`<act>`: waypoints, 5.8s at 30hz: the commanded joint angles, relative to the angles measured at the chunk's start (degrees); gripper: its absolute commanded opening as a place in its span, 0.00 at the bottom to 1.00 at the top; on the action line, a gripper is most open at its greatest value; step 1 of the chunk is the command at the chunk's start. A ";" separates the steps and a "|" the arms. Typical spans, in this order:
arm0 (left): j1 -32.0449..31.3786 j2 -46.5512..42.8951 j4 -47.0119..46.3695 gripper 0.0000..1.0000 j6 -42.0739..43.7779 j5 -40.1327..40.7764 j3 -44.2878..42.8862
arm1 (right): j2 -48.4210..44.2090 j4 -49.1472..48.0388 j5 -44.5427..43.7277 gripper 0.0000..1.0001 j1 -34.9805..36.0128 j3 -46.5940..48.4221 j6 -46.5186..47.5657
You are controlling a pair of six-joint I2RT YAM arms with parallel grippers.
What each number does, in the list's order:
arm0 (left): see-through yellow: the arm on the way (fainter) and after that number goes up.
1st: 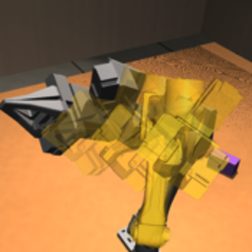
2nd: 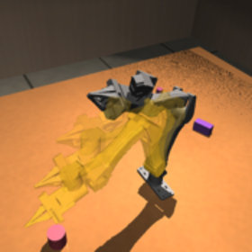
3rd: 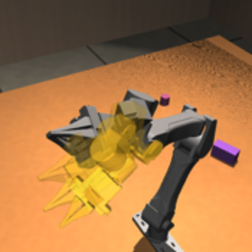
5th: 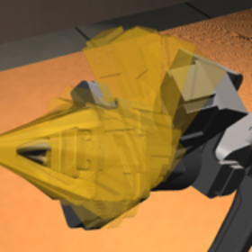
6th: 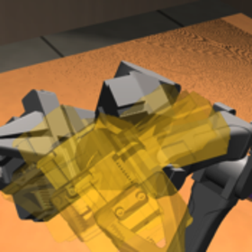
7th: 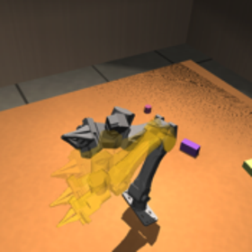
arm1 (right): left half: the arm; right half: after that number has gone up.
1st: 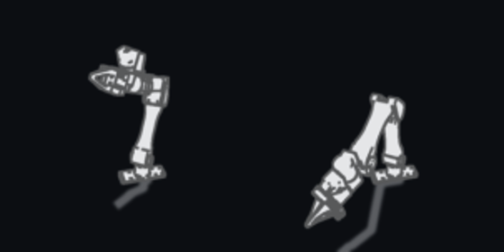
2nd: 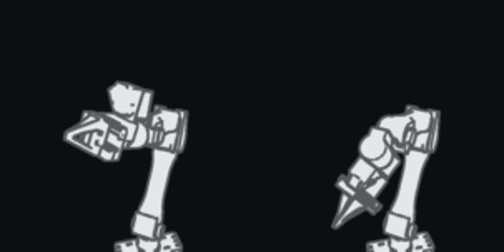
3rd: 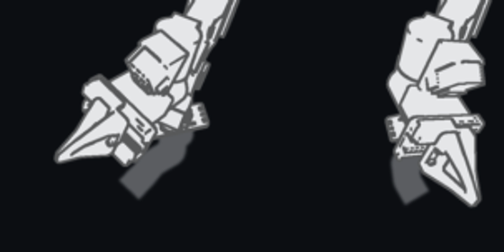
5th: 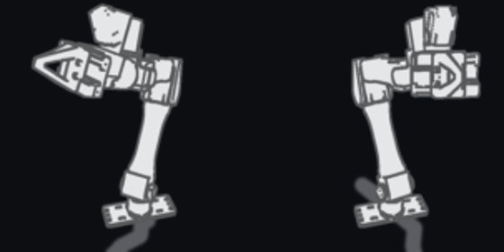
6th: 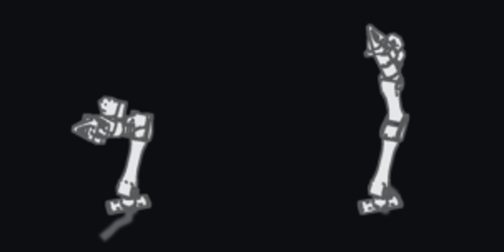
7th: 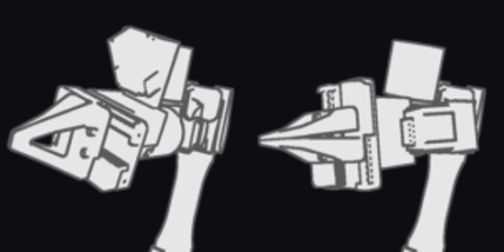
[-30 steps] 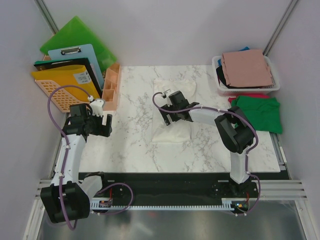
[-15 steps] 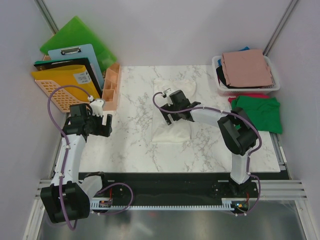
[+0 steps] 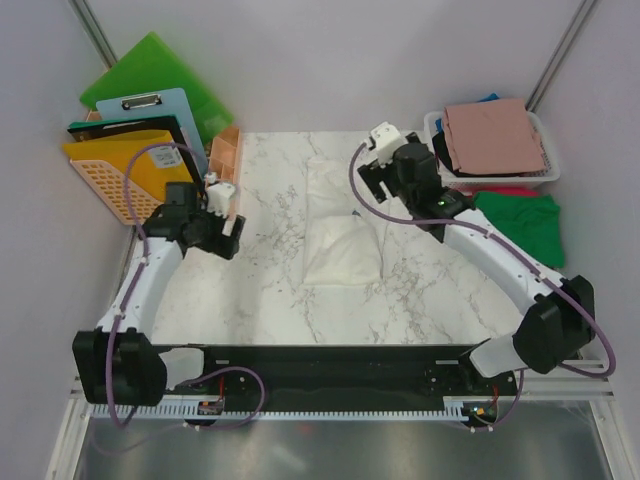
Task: Fold and stack the t-shirts
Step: Fold the tshirt
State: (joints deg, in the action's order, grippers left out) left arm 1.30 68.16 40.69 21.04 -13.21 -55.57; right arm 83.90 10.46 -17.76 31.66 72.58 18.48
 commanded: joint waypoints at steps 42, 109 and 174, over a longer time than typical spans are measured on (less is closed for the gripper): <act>-4.82 53.61 9.09 1.00 -5.92 -29.00 -55.35 | 29.63 31.01 46.17 0.95 -24.30 28.61 0.57; 7.66 -7.78 -17.75 1.00 -0.65 13.39 -4.55 | 9.10 22.86 36.92 0.00 32.23 -16.76 13.27; 8.19 -12.26 -14.06 1.00 0.06 6.72 6.44 | 42.93 27.36 25.50 0.25 -2.65 36.15 31.80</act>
State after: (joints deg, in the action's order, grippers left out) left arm 9.04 57.04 26.96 20.01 -3.84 -49.41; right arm 125.64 42.50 9.52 30.06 106.04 50.57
